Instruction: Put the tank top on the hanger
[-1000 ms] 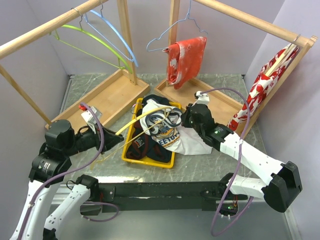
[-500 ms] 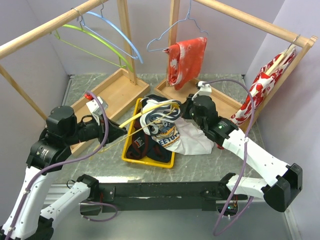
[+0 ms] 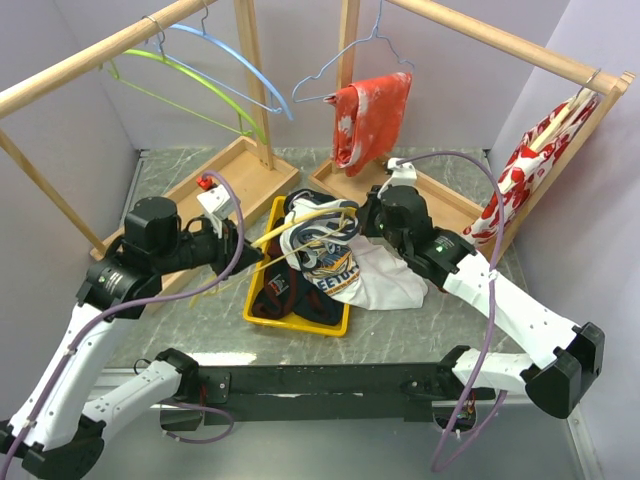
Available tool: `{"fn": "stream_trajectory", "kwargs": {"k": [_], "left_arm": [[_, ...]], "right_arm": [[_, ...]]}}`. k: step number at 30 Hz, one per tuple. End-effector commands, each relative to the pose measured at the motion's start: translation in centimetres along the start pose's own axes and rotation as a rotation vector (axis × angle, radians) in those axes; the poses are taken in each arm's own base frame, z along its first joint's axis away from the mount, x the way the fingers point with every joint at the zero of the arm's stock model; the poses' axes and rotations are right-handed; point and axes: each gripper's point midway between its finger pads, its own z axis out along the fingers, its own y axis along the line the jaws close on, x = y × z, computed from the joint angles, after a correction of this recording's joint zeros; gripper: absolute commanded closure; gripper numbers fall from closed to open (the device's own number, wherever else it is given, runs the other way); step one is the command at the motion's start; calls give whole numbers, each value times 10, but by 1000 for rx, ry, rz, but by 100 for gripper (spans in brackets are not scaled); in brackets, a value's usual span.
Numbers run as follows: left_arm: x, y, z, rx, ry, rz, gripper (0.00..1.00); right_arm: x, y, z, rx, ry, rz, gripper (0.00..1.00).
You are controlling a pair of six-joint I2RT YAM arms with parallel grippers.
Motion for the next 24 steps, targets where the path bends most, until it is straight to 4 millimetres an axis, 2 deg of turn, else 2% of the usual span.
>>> {"fn": "stream_trajectory", "kwargs": {"k": [1,4,6,7,8,11,12,13,15,18,24], "left_arm": [[-30,-5,13,64,-121,84,99],[-24,-6,25,98,-121,59,99],[-27,-7,32,107,-148,56,99],[-20,-5,39,111,-137,41,99],[-26,-9,43,129,-175,43,99],[-16,-6,57,130,-187,3,99],[-24,-4,61,124,-231,12,99],[-17,-2,68,128,-226,-3,99],[-21,-6,77,155,-260,-7,99],[-18,-5,91,156,-271,-11,99],[-29,10,102,85,-349,17,99]], "right_arm": [[-25,18,-15,-40,-50,-14,100],[-31,24,-21,-55,-59,-11,100],[-34,28,-24,-64,-63,-10,100],[-37,30,-27,-72,-68,-5,100],[-40,32,-29,-77,-75,0,100],[-41,38,-34,-97,-77,6,100],[-40,40,-36,-107,-76,7,100],[-40,41,-36,-109,-77,9,100],[-38,42,-37,-111,-75,10,100],[-35,42,-37,-108,-67,9,100],[-33,41,-45,-115,-67,17,100]]}}
